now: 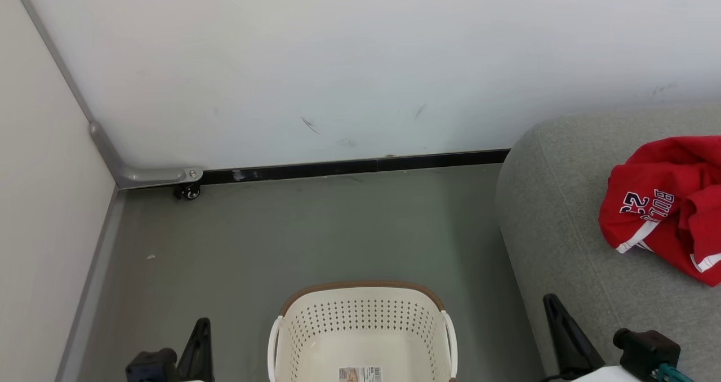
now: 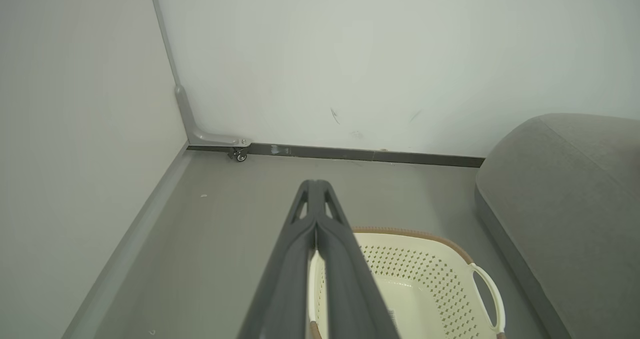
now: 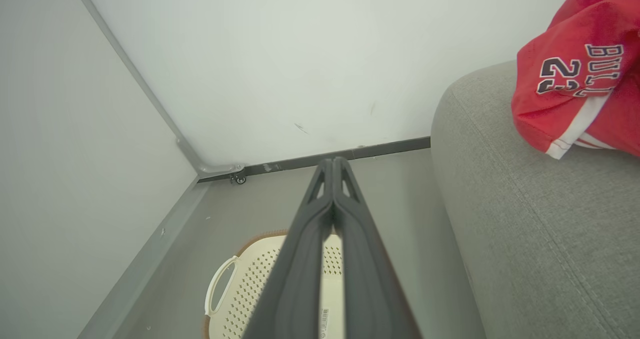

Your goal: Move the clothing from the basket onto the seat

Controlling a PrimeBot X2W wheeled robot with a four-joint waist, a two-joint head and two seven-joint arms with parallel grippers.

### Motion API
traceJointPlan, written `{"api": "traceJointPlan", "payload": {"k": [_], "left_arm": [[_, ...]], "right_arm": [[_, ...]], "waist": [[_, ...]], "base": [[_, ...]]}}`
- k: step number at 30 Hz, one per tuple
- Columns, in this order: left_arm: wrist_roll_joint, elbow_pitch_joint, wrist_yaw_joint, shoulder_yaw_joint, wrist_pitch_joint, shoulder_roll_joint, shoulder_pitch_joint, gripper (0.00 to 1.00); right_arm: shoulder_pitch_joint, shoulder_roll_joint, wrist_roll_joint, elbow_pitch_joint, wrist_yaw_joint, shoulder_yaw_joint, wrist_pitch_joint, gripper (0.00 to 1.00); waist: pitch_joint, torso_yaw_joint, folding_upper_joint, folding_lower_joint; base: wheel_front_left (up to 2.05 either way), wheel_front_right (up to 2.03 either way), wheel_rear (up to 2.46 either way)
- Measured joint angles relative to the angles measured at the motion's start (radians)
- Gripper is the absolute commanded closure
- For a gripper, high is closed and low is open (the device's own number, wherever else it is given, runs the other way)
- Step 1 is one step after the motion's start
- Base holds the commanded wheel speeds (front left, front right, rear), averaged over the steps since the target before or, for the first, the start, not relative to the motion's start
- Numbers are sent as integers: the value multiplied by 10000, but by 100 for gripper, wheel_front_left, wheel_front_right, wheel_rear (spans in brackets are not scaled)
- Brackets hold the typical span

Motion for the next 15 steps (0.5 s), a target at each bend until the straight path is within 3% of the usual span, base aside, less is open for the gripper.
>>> {"api": "traceJointPlan", "payload": {"k": [15], "left_arm": [[-1990,155,-451,619,671,-88,-216,100]], "right_arm": [[-65,2,2253,-10,0,-209,207,100]], "waist": [[71,-4,0,4]], "base": [[0,0,0]]}}
